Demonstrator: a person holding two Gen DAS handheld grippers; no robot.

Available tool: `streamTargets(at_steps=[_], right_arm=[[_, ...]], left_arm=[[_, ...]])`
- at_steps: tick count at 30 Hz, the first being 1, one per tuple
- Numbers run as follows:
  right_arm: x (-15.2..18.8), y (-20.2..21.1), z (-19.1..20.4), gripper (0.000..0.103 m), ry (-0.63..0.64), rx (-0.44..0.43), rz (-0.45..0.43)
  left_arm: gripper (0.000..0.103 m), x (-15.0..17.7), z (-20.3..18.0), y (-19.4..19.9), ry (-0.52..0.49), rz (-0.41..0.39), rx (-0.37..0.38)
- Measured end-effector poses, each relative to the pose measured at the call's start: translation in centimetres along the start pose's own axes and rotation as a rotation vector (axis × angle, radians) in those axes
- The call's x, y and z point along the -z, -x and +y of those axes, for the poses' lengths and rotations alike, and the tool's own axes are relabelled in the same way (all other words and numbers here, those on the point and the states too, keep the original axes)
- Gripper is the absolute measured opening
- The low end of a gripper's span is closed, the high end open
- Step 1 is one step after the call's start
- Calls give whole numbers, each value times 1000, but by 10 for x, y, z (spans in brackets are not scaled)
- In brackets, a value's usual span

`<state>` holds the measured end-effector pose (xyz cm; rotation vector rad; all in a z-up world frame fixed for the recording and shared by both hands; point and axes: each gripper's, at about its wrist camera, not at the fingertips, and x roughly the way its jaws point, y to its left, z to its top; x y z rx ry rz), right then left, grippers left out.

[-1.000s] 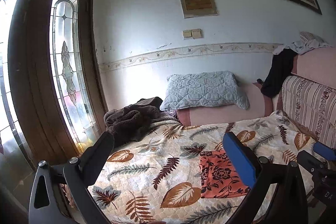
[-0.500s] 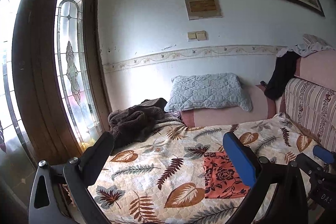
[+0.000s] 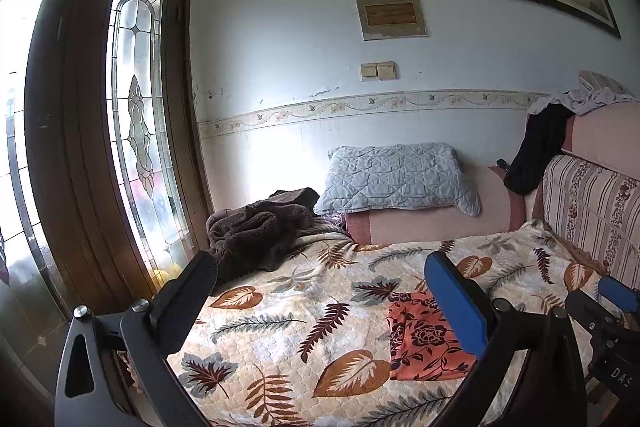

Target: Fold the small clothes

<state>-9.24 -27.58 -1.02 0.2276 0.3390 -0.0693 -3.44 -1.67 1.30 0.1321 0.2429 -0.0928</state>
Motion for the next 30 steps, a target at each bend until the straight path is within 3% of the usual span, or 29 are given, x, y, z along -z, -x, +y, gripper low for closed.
streamTargets(at_steps=[13,30], right_arm=[[-7,4,-1,74,-37,35,-30],[1,-19,18,74,38,90,11]], left_arm=[[103,-2,5,-2,18,-3,4],[103,6,15,-18,35,12,-35]])
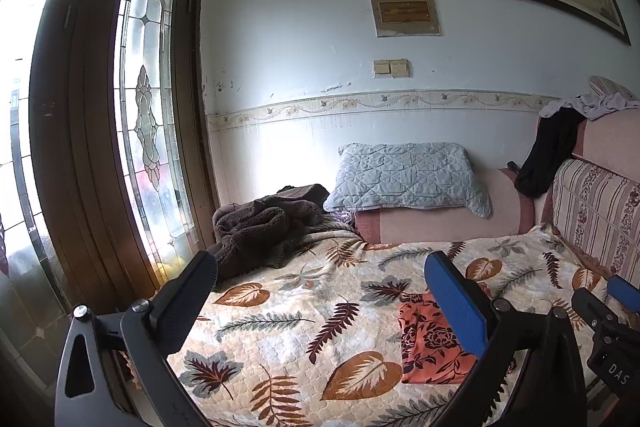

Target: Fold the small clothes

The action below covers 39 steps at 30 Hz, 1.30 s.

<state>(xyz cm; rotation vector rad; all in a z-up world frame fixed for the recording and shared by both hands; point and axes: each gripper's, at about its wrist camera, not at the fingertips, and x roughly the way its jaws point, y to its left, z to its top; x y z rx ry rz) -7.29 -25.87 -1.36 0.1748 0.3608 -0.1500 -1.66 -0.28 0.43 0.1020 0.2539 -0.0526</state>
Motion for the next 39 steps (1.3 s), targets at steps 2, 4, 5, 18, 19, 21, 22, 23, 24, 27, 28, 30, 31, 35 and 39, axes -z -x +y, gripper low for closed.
streamTargets(at_steps=[2,4,5,18,19,21,22,23,24,27,28,30,31,35,39], right_arm=[[1,0,1,74,6,6,-3],[0,-1,1,74,8,6,-4],[0,-1,1,74,7,6,-4],[-7,3,6,74,18,10,-29],[-7,3,6,74,18,10,-30],[-7,4,6,74,19,10,-30],[-7,4,7,74,19,10,-30],[-7,4,7,74,21,10,-30],[-7,4,8,74,20,10,-30],[-7,4,8,74,20,11,-31],[-7,4,8,74,21,12,-29],[-7,3,7,74,17,13,-24],[-7,3,6,74,12,13,-23],[-7,-1,3,74,3,17,-19],[-10,-9,-1,74,5,20,-10]], left_arm=[[103,2,0,-3,0,9,-2],[103,4,0,-6,-2,18,-2],[103,5,0,-7,-4,20,-3],[103,5,9,-4,9,13,-12],[103,5,9,-2,11,9,-14],[103,4,10,1,14,4,-15],[103,3,11,1,16,2,-17],[103,3,11,2,17,1,-18],[103,3,12,3,18,0,-18],[103,3,11,4,18,-1,-18],[103,3,11,4,18,-1,-17],[103,3,10,4,14,1,-18],[103,3,9,3,12,1,-16],[103,2,6,-1,10,12,0],[103,-1,4,-11,16,31,11]])
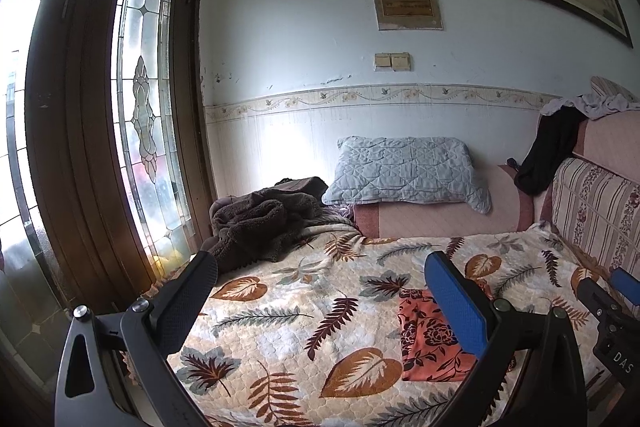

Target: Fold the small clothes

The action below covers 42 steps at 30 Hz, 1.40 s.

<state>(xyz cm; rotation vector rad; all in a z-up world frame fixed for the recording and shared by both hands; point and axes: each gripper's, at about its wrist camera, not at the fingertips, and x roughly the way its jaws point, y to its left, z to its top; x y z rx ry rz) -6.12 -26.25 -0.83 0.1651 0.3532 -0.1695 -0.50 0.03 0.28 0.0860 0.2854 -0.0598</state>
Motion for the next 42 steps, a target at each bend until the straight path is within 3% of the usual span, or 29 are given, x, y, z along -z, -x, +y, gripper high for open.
streamTargets(at_steps=[18,42], right_arm=[[-18,-43,2,74,3,-70,10],[-14,-93,5,74,6,-68,71]], left_arm=[[103,-10,-13,-30,12,21,-46],[103,-10,-24,-77,9,73,-7]])
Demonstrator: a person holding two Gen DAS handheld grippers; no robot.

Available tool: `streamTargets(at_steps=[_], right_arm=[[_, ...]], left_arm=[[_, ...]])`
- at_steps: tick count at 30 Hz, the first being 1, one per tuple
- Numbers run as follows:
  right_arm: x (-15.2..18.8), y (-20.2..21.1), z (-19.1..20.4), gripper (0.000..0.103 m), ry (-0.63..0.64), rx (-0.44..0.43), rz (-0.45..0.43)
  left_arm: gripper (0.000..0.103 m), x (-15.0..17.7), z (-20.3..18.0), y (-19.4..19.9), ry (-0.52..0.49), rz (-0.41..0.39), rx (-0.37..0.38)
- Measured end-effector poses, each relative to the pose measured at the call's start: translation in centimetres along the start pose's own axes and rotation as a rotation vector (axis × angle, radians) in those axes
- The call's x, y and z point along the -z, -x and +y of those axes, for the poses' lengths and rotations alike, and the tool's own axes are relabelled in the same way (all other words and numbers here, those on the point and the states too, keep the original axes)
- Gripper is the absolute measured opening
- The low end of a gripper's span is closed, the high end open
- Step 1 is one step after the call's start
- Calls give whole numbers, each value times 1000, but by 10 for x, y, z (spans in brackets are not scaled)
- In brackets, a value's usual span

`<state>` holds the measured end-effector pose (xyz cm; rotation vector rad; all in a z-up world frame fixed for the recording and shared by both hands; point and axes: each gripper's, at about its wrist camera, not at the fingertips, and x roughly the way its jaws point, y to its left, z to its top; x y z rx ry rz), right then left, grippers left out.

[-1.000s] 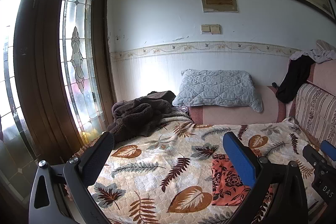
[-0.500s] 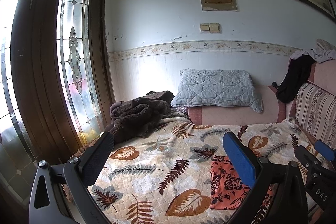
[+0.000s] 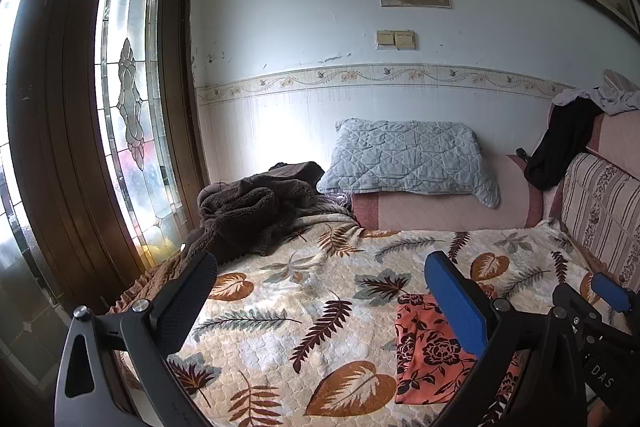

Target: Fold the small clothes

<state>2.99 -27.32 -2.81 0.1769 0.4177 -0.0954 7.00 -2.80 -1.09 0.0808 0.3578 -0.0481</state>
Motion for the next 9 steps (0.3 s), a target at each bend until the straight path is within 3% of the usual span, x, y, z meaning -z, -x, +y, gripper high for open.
streamTargets(at_steps=[9], right_arm=[[8,-48,-30,74,-27,17,64]], left_arm=[[103,6,-13,-50,4,52,47]])
